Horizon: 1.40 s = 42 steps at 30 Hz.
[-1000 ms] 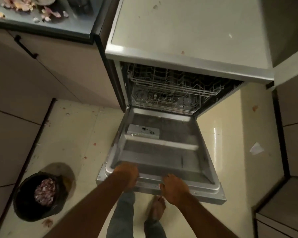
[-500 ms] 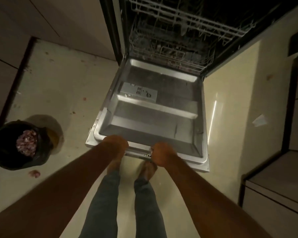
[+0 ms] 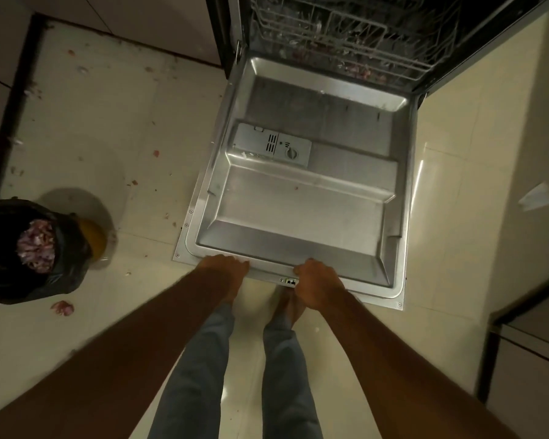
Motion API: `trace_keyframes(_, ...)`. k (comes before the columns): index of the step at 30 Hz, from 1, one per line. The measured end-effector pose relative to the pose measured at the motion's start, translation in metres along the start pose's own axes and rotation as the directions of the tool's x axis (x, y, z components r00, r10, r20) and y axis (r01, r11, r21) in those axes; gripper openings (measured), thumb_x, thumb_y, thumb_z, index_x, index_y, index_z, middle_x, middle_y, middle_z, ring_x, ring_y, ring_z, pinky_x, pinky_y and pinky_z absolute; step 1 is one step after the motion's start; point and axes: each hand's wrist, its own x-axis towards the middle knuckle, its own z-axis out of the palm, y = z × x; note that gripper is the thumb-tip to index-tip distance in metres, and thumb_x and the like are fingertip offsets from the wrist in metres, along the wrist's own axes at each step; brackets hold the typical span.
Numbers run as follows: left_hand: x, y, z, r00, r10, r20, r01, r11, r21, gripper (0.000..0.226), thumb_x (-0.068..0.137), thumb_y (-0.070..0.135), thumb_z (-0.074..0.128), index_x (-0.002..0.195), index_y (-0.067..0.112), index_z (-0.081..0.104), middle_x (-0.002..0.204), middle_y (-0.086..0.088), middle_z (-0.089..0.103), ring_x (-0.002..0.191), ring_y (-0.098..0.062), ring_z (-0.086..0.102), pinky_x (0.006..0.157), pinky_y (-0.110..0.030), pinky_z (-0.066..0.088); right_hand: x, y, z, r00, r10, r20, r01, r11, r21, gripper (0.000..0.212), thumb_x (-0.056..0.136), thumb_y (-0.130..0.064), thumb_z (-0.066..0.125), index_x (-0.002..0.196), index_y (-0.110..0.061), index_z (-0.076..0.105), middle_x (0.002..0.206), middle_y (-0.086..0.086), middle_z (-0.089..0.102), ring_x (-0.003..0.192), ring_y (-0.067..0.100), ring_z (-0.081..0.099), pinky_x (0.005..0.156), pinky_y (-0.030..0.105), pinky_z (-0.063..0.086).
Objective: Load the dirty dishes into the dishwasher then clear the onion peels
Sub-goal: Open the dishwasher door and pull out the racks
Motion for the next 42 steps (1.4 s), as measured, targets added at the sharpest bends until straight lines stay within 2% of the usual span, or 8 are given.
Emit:
trace_keyframes(3, 0.017, 0.001, 0.013, 0.998, -0.049, 0.039, 0.05, 0.999, -0.014, 0.062, 0.101, 0.034, 0.056, 0.158, 0.02, 0.033, 0.15, -0.012, 0.051, 0.13, -0.033, 0.057, 0.104, -0.049, 0.051, 0.013, 0.004, 0.018, 1.0, 0.002, -0.015, -0.002, 0.999, 0.04, 0.035, 0.098, -0.016, 0.061, 0.133, -0.013, 0.065, 0.127, 0.01, 0.059, 0.113, 0.033, 0.065, 0.098, 0.04, 0.055)
trace_keyframes(9, 0.034, -0.005, 0.041, 0.996, 0.007, 0.086, -0.009, 1.0, 0.018, 0.074, 0.109, 0.034, 0.044, 0.165, 0.01, 0.002, 0.173, -0.013, 0.004, 0.16, -0.028, 0.013, 0.126, -0.049, 0.025, 0.035, 0.005, 0.046, 1.0, -0.021, -0.002, 0.021, 1.0, 0.022, 0.038, 0.099, -0.015, 0.059, 0.137, -0.013, 0.061, 0.13, 0.011, 0.054, 0.113, 0.033, 0.064, 0.097, 0.039, 0.055)
trace_keyframes(22, 0.037, -0.016, 0.043, 0.992, 0.049, 0.114, -0.041, 0.997, -0.072, 0.079, 0.107, 0.038, 0.05, 0.165, 0.008, 0.005, 0.174, -0.012, 0.003, 0.16, -0.029, 0.008, 0.128, -0.047, 0.021, 0.06, 0.01, 0.075, 0.997, -0.02, 0.074, 0.02, 1.0, 0.004, 0.055, 0.099, -0.016, 0.062, 0.15, -0.006, 0.042, 0.145, 0.015, 0.044, 0.124, 0.032, 0.058, 0.108, 0.042, 0.05)
trace_keyframes(28, 0.008, -0.015, 0.011, 0.997, 0.054, 0.063, -0.05, 0.997, -0.063, 0.077, 0.106, 0.026, 0.053, 0.165, 0.01, 0.007, 0.173, -0.013, 0.003, 0.16, -0.028, 0.013, 0.126, -0.046, 0.025, 0.035, 0.013, 0.076, 0.994, -0.004, 0.105, -0.009, 0.993, 0.118, 0.082, 0.102, -0.022, 0.058, 0.165, -0.011, 0.007, 0.173, 0.009, 0.01, 0.159, 0.025, 0.015, 0.129, 0.043, 0.017)
trace_keyframes(34, -0.032, -0.019, -0.048, 0.999, 0.029, -0.027, -0.031, 0.998, -0.055, 0.069, 0.109, 0.026, 0.045, 0.165, 0.01, 0.008, 0.173, -0.013, 0.003, 0.159, -0.029, 0.016, 0.123, -0.047, 0.029, -0.029, 0.01, 0.025, 0.99, 0.066, -0.124, -0.03, 0.963, 0.268, 0.074, 0.105, -0.017, 0.046, 0.166, -0.015, 0.005, 0.174, 0.001, 0.001, 0.16, 0.016, 0.008, 0.127, 0.03, 0.009)
trace_keyframes(37, -0.043, -0.025, -0.084, 0.979, 0.005, -0.203, -0.014, 0.999, -0.045, 0.084, 0.084, 0.038, 0.076, 0.156, 0.015, 0.04, 0.159, -0.016, 0.044, 0.139, -0.028, 0.054, 0.096, -0.048, 0.057, -0.041, 0.017, -0.054, 0.945, 0.044, -0.325, 0.03, 0.975, 0.22, 0.076, 0.105, -0.02, 0.045, 0.166, -0.015, 0.0, 0.164, -0.005, -0.018, 0.16, 0.018, 0.003, 0.126, 0.028, 0.005)
trace_keyframes(40, -0.046, -0.024, -0.122, 0.942, 0.067, -0.328, -0.056, 0.997, 0.044, 0.087, 0.087, 0.023, 0.062, 0.161, 0.012, 0.018, 0.167, -0.015, 0.03, 0.146, -0.026, 0.046, 0.101, -0.052, 0.052, -0.051, 0.015, -0.17, 0.818, -0.008, -0.576, 0.099, 0.987, 0.126, 0.074, 0.108, -0.03, 0.044, 0.166, -0.02, 0.0, 0.165, -0.007, -0.016, 0.16, 0.016, 0.0, 0.126, 0.029, 0.001)
trace_keyframes(42, -0.053, -0.022, -0.153, 0.936, 0.056, -0.347, -0.052, 0.998, 0.02, 0.089, 0.085, 0.033, 0.076, 0.159, 0.009, 0.033, 0.167, -0.018, 0.029, 0.147, -0.022, 0.044, 0.102, -0.047, 0.05, -0.064, 0.01, -0.257, 0.662, -0.077, -0.746, 0.14, 0.99, 0.023, 0.074, 0.105, -0.03, 0.048, 0.166, -0.02, 0.008, 0.172, -0.002, -0.002, 0.16, 0.019, 0.004, 0.128, 0.034, 0.006)
